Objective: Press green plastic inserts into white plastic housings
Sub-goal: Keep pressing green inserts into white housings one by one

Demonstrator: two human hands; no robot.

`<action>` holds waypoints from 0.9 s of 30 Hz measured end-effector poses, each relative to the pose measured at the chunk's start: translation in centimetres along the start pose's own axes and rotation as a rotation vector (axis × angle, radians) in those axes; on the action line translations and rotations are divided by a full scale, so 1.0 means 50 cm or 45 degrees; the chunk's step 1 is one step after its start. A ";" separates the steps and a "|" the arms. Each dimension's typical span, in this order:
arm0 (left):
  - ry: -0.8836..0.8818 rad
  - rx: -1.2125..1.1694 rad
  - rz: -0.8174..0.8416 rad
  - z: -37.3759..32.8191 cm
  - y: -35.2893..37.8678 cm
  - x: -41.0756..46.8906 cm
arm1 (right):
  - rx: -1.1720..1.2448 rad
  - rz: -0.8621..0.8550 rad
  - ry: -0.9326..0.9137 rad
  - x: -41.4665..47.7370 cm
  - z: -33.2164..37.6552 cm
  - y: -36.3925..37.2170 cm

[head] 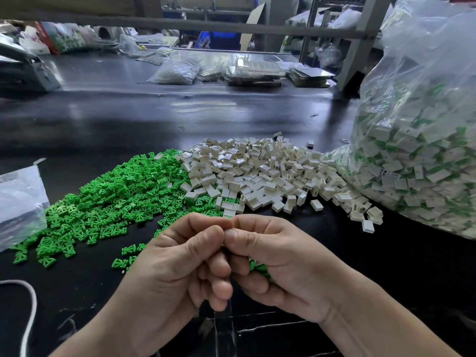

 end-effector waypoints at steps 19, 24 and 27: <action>0.287 0.416 -0.063 -0.036 -0.005 0.005 | 0.054 -0.060 -0.108 0.008 0.012 -0.016; 0.584 1.218 -0.145 -0.082 0.004 -0.023 | 0.058 -0.102 -0.050 0.015 0.000 -0.014; 0.676 1.471 -0.213 -0.095 0.013 -0.033 | 0.075 -0.116 -0.043 0.013 -0.001 -0.013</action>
Point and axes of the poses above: each hand's wrist, its own x-axis towards the middle knuckle, its own y-axis out of the palm, z = x × y, the point moved 9 cm from there along x, towards the middle knuckle, and after that the axes turned 8 degrees about y, right-handed, at the moved point
